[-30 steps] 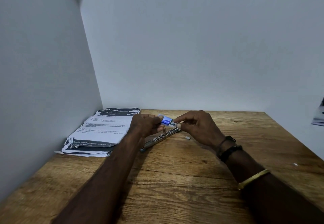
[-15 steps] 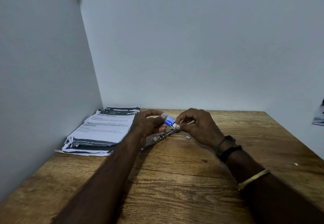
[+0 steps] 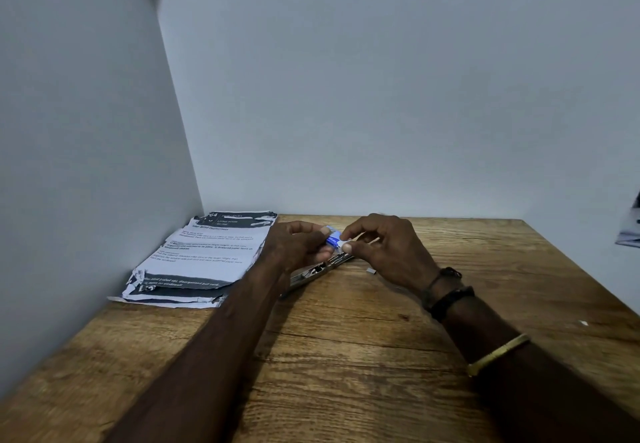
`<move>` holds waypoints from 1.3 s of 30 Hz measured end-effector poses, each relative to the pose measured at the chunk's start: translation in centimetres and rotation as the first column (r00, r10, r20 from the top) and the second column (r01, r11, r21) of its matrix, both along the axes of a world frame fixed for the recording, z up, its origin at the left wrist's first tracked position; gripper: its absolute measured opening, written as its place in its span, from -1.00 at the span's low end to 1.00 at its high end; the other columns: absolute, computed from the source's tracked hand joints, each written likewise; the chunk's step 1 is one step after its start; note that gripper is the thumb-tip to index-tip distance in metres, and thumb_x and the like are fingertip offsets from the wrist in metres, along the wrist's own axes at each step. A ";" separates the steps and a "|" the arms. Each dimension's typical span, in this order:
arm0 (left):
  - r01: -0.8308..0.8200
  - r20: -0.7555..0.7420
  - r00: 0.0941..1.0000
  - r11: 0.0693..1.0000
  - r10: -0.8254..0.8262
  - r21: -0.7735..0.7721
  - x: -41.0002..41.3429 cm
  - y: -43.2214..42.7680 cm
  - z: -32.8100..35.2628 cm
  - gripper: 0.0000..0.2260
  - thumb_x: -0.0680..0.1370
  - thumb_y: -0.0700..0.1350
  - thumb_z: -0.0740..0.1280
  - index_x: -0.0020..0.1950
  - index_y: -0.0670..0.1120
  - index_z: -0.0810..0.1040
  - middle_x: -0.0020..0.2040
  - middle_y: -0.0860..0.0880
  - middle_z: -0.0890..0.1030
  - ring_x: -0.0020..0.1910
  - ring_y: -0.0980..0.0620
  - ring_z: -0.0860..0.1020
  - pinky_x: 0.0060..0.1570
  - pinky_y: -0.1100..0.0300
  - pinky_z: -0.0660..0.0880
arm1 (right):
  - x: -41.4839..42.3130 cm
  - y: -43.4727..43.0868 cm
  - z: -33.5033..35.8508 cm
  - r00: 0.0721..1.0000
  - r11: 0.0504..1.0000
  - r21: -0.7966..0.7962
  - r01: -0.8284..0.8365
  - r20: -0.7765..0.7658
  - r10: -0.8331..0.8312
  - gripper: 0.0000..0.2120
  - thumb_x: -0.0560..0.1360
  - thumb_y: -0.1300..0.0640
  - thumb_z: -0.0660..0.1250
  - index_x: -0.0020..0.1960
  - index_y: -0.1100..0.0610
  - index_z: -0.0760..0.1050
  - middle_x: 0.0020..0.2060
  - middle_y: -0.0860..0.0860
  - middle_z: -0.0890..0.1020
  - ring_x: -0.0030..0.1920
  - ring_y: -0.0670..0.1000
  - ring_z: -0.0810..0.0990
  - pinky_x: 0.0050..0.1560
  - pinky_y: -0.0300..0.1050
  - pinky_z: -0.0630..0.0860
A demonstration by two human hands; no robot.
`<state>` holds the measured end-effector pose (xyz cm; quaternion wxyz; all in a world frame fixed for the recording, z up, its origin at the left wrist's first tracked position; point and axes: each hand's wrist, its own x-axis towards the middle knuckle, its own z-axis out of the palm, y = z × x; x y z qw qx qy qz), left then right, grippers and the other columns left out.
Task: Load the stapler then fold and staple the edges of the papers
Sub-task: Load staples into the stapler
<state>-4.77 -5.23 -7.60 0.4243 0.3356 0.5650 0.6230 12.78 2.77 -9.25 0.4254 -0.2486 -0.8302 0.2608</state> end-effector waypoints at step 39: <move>0.024 -0.092 0.996 0.999 -0.020 0.045 0.3 0.2 -0.2 -0.90 0.53 -0.22 0.47 -0.06 -0.25 0.63 -0.37 -0.17 0.67 -0.44 0.02 0.66 -0.33 0.22 0.67 | -0.2 -0.8 0.1 0.999 0.998 0.054 0.026 0.042 -0.028 -0.81 0.35 -0.01 0.59 -0.15 -0.01 0.61 -0.20 -0.11 0.67 -0.23 -0.09 0.63 -0.26 -0.31 0.51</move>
